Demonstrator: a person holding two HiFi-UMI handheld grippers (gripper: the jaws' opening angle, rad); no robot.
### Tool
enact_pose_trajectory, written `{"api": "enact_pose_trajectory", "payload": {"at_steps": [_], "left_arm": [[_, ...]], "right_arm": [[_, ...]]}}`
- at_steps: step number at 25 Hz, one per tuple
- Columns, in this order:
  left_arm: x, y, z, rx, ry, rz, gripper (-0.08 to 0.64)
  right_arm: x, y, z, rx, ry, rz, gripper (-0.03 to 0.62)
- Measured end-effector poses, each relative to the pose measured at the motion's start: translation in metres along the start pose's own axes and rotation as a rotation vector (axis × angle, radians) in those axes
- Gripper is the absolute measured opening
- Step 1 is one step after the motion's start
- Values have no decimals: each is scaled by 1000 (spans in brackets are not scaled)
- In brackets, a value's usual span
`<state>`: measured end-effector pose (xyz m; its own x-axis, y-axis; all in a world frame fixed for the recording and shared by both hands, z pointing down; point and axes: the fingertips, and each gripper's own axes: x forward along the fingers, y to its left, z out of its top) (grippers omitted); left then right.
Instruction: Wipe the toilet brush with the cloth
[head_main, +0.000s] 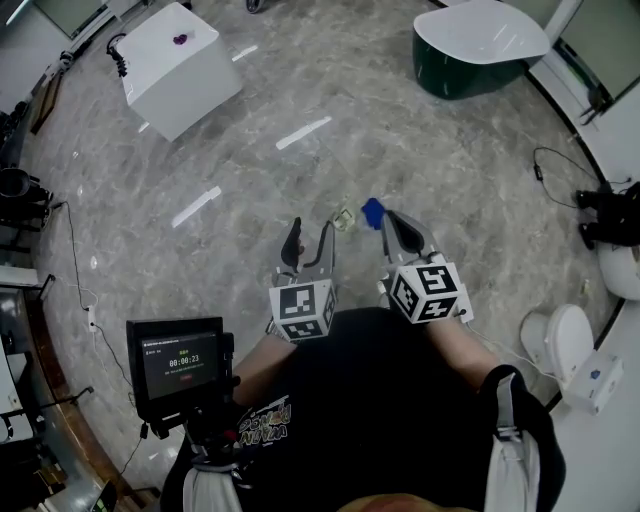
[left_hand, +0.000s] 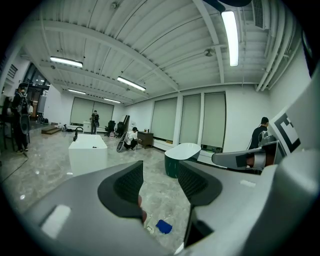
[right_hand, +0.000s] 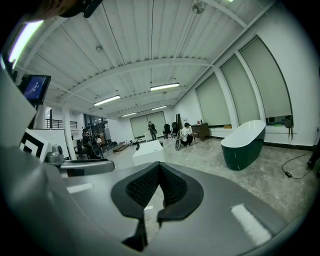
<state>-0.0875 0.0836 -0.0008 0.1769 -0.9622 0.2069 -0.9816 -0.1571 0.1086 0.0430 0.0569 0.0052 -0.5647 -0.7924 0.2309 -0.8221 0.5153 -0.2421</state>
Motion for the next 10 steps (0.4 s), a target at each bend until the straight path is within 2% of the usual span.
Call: {"api": "enact_pose_trajectory", "payload": {"at_steps": [10], "left_arm": [[1, 0, 0, 9, -2, 0, 218]], "right_arm": [[2, 1, -2, -6, 3, 8, 0]]}}
